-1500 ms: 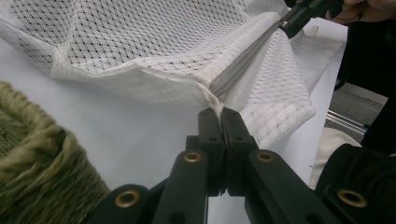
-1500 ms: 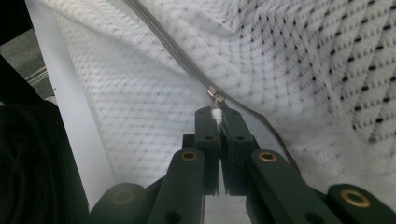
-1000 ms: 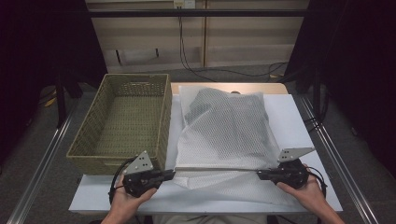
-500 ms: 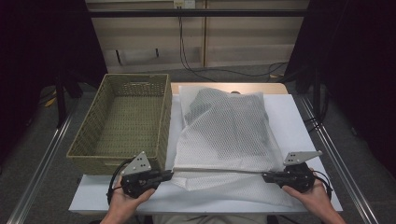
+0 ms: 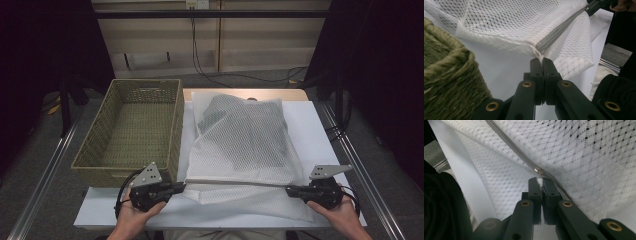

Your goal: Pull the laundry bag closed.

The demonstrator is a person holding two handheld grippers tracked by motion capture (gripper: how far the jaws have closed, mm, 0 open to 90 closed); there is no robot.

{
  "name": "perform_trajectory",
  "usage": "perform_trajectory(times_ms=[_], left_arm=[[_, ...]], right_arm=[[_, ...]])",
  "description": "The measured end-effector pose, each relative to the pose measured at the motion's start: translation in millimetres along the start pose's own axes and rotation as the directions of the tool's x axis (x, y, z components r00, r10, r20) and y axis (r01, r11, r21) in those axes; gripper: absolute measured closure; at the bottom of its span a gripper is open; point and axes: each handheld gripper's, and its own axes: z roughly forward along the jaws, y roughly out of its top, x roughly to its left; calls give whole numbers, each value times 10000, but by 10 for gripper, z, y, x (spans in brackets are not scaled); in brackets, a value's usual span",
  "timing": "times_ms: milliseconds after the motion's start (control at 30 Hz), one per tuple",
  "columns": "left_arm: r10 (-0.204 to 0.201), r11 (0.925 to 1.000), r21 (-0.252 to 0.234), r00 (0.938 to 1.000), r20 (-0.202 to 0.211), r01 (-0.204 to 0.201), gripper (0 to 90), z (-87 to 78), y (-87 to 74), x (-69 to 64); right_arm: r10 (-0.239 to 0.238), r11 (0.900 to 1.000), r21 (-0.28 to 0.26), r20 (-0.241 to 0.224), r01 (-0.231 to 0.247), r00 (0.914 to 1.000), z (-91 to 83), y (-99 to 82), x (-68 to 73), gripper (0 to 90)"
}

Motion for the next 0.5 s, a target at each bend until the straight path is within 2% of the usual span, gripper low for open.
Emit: perform_trajectory(times_ms=[500], left_arm=[[-177, 9998, 101, 9998, -13, 177, 886, 25, -12, 27]], right_arm=[[226, 9997, -77, 58, -226, 9997, -24, -40, -91, 869]])
